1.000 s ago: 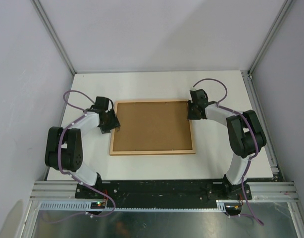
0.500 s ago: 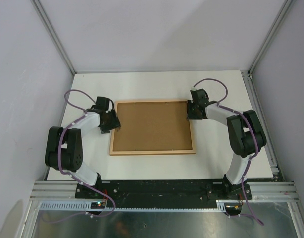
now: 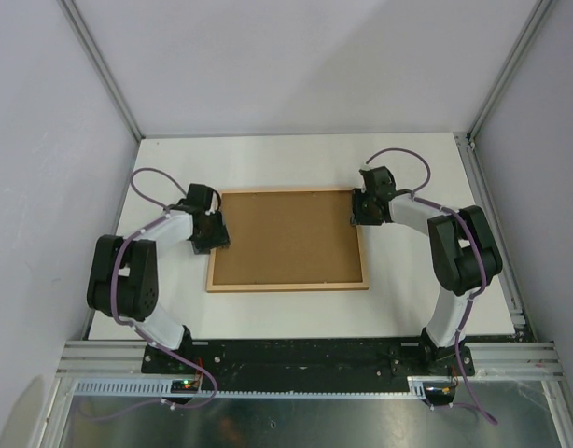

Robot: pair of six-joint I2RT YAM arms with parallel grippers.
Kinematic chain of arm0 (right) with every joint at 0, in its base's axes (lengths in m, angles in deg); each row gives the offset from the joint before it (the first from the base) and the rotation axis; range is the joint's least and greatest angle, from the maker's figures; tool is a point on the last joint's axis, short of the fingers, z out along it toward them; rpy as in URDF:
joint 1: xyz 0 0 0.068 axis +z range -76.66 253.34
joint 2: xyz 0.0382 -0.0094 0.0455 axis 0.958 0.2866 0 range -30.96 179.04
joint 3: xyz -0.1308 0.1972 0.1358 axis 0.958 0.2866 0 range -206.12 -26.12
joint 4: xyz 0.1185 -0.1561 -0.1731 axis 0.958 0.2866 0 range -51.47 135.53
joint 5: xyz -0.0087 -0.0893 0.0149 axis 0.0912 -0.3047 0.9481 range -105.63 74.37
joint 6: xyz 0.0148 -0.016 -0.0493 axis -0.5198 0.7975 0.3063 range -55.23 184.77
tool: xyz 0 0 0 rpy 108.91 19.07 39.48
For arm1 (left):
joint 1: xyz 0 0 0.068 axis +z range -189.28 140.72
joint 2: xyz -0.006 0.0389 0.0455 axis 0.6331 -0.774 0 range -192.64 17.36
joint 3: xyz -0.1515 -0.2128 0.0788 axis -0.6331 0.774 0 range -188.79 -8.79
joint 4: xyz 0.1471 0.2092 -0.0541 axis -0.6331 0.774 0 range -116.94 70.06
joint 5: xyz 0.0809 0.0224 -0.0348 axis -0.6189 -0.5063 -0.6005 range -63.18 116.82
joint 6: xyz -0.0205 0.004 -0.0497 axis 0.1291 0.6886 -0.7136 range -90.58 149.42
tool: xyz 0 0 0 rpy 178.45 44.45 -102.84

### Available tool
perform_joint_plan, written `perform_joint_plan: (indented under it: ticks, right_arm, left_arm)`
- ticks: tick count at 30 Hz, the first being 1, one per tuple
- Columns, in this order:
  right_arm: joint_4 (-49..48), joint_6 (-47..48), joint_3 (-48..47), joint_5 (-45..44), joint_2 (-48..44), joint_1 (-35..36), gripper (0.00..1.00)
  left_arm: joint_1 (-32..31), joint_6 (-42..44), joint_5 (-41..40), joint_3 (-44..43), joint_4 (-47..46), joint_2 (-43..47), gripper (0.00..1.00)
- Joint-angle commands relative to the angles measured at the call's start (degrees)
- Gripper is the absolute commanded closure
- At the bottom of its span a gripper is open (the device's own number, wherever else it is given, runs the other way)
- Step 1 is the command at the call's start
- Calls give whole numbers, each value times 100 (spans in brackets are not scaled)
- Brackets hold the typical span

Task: Put the photo into the frame
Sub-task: Press the fastener onto the backboard.

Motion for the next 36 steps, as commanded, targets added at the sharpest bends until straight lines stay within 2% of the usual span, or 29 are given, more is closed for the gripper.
perform_joint_plan:
  ticks: [1,7,18,31,36]
  right_arm:
    - [32,15,-168,135,128,-12,56]
    - [52,12,-168,160,133,-22,56]
    - [67,21,-168,205,168,-22,57]
    - [86,29,-168,219,182,-24,58]
    - [95,42,-168,204,182,-22,58]
  left_arm:
    - [-45,136,-294,-163,126,-135,41]
    - [-45,110,-410,-340,148,-376,42]
    - [-29,27,-508,-397,146,-533,54]
    - [291,21,-244,-626,130,-803,57]
    - [332,7,-160,-619,129,-839,62]
